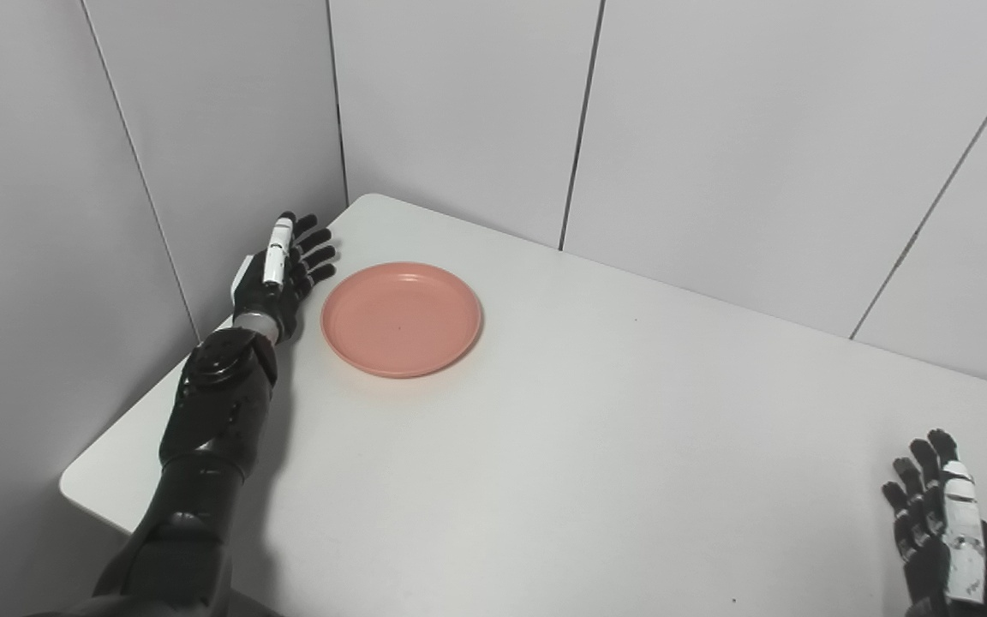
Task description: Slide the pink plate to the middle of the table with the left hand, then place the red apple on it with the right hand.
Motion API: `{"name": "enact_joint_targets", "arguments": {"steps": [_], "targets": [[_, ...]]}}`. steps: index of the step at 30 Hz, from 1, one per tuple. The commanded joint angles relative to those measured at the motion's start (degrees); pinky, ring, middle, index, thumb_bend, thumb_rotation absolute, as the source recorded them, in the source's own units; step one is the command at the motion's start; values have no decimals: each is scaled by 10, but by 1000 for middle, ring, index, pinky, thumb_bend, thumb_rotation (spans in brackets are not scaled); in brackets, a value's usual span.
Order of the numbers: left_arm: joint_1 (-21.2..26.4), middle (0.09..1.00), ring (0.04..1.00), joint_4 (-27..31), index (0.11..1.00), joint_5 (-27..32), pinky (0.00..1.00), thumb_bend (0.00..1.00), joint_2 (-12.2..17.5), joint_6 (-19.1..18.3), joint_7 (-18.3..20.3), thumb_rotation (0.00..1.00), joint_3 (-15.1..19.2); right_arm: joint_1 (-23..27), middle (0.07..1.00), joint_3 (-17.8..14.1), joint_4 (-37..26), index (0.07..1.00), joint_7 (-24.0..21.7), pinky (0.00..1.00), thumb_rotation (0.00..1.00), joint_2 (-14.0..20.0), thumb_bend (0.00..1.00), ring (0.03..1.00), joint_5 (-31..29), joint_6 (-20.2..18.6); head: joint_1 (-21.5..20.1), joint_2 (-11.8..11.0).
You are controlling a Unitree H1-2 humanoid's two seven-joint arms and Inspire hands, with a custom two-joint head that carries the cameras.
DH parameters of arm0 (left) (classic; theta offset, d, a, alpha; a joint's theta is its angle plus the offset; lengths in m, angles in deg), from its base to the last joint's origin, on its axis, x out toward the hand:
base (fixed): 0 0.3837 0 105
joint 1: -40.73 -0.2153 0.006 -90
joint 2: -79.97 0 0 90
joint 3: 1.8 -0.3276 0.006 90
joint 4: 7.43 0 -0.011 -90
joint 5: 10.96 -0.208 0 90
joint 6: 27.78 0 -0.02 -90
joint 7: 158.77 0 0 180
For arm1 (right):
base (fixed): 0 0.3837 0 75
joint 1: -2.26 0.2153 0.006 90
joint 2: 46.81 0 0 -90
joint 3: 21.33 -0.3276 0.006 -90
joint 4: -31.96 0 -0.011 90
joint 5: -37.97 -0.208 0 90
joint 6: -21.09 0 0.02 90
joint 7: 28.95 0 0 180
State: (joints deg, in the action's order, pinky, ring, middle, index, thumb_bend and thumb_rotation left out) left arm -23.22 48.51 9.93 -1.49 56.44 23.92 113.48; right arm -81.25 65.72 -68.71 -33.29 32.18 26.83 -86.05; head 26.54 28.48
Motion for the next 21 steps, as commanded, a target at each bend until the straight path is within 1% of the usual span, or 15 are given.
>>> {"name": "enact_joint_targets", "arguments": {"steps": [1, 5, 7, 15, 19, 21], "targets": [[14, 840, 835, 21, 831, 1, 817, 347, 7, 5, 1, 1000, -3, 13, 1000, -2, -21, 1000, -1, 1000, 1000, 1, 61, 1000, -3, 0, -1, 0], [15, 848, 843, 6, 840, 3, 837, 356, 6, 12, 8, 1000, -6, 14, 1000, -5, -20, 1000, -1, 1000, 1000, 2, 62, 1000, -7, -2, 0, 1], [11, 846, 840, 12, 835, 1, 831, 358, 3, 12, 6, 1000, -8, 13, 1000, -6, -20, 1000, -1, 1000, 1000, 1, 63, 1000, -9, -3, -1, 1], [5, 868, 855, -5, 854, 6, 846, 356, 5, 33, 31, 1000, -15, 14, 1000, -4, -18, 1000, 0, 1000, 1000, 2, 62, 1000, -10, -2, -2, 2], [7, 865, 849, -7, 852, 6, 841, 371, 4, 32, 28, 1000, -15, 13, 1000, -1, -20, 1000, 2, 1000, 1000, 2, 60, 1000, -4, 1, -3, 3], [5, 860, 845, 8, 847, 7, 841, 370, -2, 20, 21, 1000, -14, 13, 1000, 1, -16, 1000, 1, 1000, 1000, 3, 62, 1000, -1, 10, -5, 3]]}}
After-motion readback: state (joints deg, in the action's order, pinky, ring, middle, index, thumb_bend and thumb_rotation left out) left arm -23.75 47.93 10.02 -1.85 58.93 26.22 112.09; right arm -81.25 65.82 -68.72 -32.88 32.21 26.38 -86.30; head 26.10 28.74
